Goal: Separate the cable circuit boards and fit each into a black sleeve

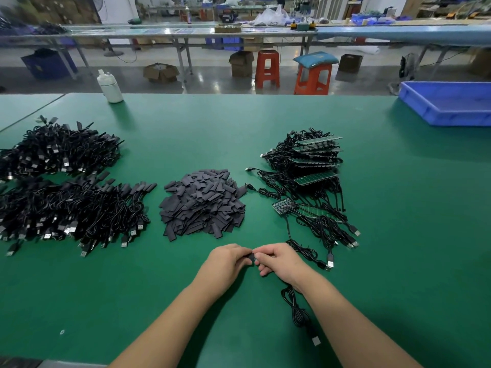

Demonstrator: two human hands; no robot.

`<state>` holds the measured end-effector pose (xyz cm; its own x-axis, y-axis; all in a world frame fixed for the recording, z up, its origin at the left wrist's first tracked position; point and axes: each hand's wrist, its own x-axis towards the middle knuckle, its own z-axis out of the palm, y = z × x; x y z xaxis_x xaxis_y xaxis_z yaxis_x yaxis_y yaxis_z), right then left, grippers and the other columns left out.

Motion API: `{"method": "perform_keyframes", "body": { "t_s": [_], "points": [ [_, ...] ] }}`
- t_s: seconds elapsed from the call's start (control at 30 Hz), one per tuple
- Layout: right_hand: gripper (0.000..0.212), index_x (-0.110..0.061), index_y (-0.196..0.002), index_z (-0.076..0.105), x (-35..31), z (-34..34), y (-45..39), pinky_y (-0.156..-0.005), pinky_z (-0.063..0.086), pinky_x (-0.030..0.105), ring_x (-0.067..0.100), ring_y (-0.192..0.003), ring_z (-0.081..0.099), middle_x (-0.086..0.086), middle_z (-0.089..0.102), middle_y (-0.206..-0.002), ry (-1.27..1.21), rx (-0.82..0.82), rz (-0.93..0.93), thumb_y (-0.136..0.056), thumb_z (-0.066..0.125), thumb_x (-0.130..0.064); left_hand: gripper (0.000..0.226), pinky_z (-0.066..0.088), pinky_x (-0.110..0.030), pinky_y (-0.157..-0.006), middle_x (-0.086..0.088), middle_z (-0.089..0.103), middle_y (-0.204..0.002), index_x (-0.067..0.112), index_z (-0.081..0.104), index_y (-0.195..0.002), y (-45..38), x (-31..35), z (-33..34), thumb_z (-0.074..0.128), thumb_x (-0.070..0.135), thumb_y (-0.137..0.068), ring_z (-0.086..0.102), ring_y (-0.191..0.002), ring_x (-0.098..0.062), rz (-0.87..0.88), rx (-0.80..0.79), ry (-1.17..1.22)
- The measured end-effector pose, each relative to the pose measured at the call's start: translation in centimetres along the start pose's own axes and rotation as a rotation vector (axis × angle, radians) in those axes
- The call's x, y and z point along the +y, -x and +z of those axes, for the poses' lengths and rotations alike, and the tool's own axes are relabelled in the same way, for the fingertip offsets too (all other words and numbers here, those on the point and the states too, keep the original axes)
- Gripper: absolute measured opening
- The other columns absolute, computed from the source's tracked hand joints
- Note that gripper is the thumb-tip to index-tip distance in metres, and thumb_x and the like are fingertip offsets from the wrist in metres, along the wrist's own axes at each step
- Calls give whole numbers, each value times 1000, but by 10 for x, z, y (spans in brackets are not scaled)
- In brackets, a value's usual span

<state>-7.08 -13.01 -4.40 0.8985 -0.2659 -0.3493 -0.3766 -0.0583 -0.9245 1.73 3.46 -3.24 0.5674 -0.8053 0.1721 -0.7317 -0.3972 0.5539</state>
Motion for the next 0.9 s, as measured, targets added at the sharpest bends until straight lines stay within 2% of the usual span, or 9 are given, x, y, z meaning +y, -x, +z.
{"method": "perform_keyframes", "body": {
  "t_s": [0.17, 0.4, 0.63, 0.73, 0.9],
  "points": [
    [25, -3, -120, 65, -4, 2, 1, -68, 57, 23, 11, -68, 64, 8, 70, -83, -108, -12, -5, -95, 61, -3, 18, 49, -21, -80, 4, 72, -94, 19, 75, -108, 5, 2, 2, 68, 20, -91, 65, -85, -11, -28, 108, 58],
    [21, -6, -108, 69, -10, 4, 4, -56, 54, 25, 16, -67, 69, 6, 75, -84, -40, -49, 30, -101, 54, -18, 16, 50, -23, -81, 2, 74, -95, 13, 75, -105, 6, 0, -1, 70, 17, -90, 67, -86, -14, -43, 189, 38],
    [20, -10, -106, 69, -11, 1, 6, -58, 56, 23, 18, -77, 74, 6, 77, -91, -66, -82, 46, -102, 50, -16, 18, 49, -23, -82, 1, 72, -98, 14, 74, -108, 3, 2, 3, 68, 17, -91, 66, -88, -13, -48, 137, 31],
    [20, -10, -104, 69, -11, 1, 5, -57, 56, 23, 17, -78, 74, 5, 77, -89, -60, -95, 53, -103, 49, -15, 19, 43, -14, -80, 1, 71, -100, 15, 73, -110, 4, 2, 6, 65, 17, -93, 65, -88, -11, -62, 121, 21],
    [21, -9, -106, 68, -11, 1, 5, -55, 54, 22, 17, -78, 74, 5, 77, -88, -44, -99, 52, -103, 48, -13, 21, 48, -25, -83, 1, 69, -102, 17, 71, -113, 4, 3, 10, 61, 22, -96, 64, -93, -16, -56, 88, -20]
  ]
}}
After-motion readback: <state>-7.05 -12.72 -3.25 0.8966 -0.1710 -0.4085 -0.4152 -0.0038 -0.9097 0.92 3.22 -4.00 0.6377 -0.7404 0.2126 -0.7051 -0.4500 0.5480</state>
